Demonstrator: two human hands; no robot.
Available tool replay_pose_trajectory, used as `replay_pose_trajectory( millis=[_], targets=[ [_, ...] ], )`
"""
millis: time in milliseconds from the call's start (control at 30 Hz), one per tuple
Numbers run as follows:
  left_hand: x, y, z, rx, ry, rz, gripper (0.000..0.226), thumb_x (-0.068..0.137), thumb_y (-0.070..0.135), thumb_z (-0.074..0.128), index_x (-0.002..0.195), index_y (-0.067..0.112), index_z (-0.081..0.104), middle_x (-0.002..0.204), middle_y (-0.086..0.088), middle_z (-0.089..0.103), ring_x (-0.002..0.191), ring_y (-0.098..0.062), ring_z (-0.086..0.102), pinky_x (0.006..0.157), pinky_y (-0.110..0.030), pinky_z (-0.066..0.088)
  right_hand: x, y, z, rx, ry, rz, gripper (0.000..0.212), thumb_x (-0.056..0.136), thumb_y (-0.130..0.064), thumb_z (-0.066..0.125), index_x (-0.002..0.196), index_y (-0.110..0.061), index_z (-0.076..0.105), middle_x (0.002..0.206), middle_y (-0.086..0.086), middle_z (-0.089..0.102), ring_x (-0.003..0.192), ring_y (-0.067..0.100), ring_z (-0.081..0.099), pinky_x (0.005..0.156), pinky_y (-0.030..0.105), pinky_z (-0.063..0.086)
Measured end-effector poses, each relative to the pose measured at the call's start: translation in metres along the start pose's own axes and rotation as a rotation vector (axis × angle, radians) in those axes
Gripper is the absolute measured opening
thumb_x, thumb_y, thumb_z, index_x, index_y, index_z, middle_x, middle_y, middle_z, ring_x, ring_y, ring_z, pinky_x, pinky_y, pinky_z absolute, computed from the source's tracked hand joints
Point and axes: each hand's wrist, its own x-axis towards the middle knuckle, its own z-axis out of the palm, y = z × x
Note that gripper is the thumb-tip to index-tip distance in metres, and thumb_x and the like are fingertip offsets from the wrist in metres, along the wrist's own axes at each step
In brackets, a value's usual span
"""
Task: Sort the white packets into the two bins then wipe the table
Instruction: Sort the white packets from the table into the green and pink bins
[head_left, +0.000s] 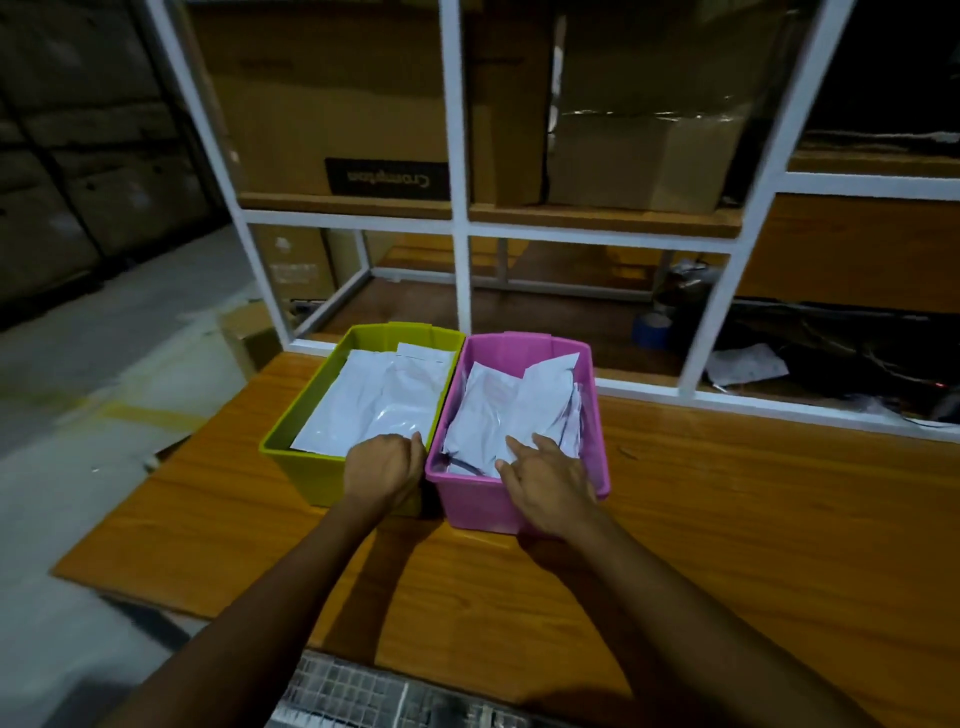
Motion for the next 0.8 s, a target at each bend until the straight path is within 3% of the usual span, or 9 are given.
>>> replay_pose_trajectory(
  millis=[100, 233, 367, 433, 500, 600, 667, 733, 800],
  targets=[
    [0.002, -0.039, -0.004, 0.008, 0.000, 0.004, 0.057, 0.094, 0.043, 0.026, 0.050, 0.014, 0.049, 0.048, -0.006, 0.053, 0.043, -0.026, 0.053, 0.045, -0.022, 0.024, 0.026, -0.029, 0.014, 0.004, -0.010, -0.017, 0.054, 0.101, -0.051, 0.025, 0.115, -0.023, 0.069, 0.152, -0.008, 0.039, 0.143, 0.024, 0.027, 0.107, 0.049, 0.034],
    [0.012, -0.078, -0.009, 0.002, -0.056, -0.068, 0.062, 0.094, 0.049, 0.021, 0.064, 0.012, 0.059, 0.064, -0.006, 0.060, 0.061, -0.024, 0.056, 0.053, -0.028, 0.031, 0.054, -0.059, 0.025, 0.009, -0.010, -0.080, 0.055, 0.101, -0.049, 0.025, 0.112, -0.019, 0.070, 0.151, -0.005, 0.041, 0.142, 0.027, 0.028, 0.104, 0.047, 0.037],
    [0.016, -0.089, -0.016, -0.133, -0.058, -0.208, 0.054, 0.101, 0.046, 0.031, 0.060, 0.016, 0.051, 0.066, -0.006, 0.059, 0.067, -0.025, 0.056, 0.056, -0.030, 0.032, 0.075, -0.081, 0.030, 0.029, -0.064, -0.154, 0.056, 0.101, -0.048, 0.026, 0.112, -0.014, 0.070, 0.151, 0.001, 0.041, 0.138, 0.031, 0.033, 0.103, 0.047, 0.038],
    [0.018, -0.095, -0.014, -0.071, -0.102, -0.263, 0.056, 0.100, 0.051, 0.030, 0.062, 0.016, 0.053, 0.065, -0.004, 0.057, 0.068, -0.025, 0.057, 0.057, -0.030, 0.036, 0.085, -0.087, 0.028, 0.051, -0.087, -0.193, 0.052, 0.100, -0.046, 0.032, 0.108, -0.012, 0.070, 0.153, 0.006, 0.037, 0.132, 0.034, 0.040, 0.099, 0.045, 0.041],
    [0.020, -0.099, -0.011, 0.025, -0.170, -0.298, 0.065, 0.096, 0.061, 0.022, 0.067, 0.016, 0.060, 0.067, -0.002, 0.059, 0.068, -0.023, 0.058, 0.059, -0.030, 0.043, 0.095, -0.081, 0.019, 0.070, 0.004, -0.210, 0.044, 0.098, -0.046, 0.041, 0.110, -0.014, 0.069, 0.154, 0.008, 0.036, 0.127, 0.032, 0.046, 0.099, 0.044, 0.045],
    [0.025, -0.103, -0.007, 0.101, -0.223, -0.298, 0.074, 0.091, 0.069, 0.013, 0.068, 0.018, 0.062, 0.069, 0.000, 0.061, 0.068, -0.021, 0.059, 0.061, -0.029, 0.044, 0.126, -0.051, -0.003, 0.031, 0.282, -0.047, 0.037, 0.095, -0.043, 0.047, 0.120, -0.022, 0.065, 0.153, 0.006, 0.037, 0.140, 0.027, 0.032, 0.115, 0.048, 0.024],
    [0.027, -0.107, -0.007, 0.129, -0.243, -0.284, 0.075, 0.089, 0.072, 0.011, 0.063, 0.018, 0.058, 0.066, 0.001, 0.058, 0.065, -0.020, 0.057, 0.057, -0.027, 0.038, 0.147, -0.022, -0.008, 0.027, 0.296, 0.107, 0.037, 0.093, -0.041, 0.051, 0.124, -0.024, 0.061, 0.157, 0.009, 0.029, 0.146, 0.031, 0.018, 0.117, 0.052, 0.013],
    [0.029, -0.110, -0.009, 0.158, -0.253, -0.268, 0.077, 0.083, 0.076, 0.008, 0.059, 0.017, 0.052, 0.062, 0.001, 0.056, 0.063, -0.020, 0.055, 0.054, -0.026, 0.032, 0.159, -0.003, 0.004, 0.156, 0.207, 0.172, 0.034, 0.090, -0.033, 0.058, 0.122, -0.022, 0.062, 0.156, 0.011, 0.029, 0.143, 0.034, 0.024, 0.112, 0.048, 0.028],
    [0.032, -0.114, -0.010, 0.154, -0.281, -0.249, 0.077, 0.084, 0.078, 0.012, 0.059, 0.017, 0.051, 0.060, 0.001, 0.054, 0.063, -0.019, 0.055, 0.052, -0.026, 0.029, 0.160, -0.002, 0.019, 0.382, 0.171, 0.192, 0.025, 0.089, -0.022, 0.061, 0.113, -0.018, 0.065, 0.148, 0.008, 0.037, 0.125, 0.029, 0.047, 0.090, 0.033, 0.050]
  ],
)
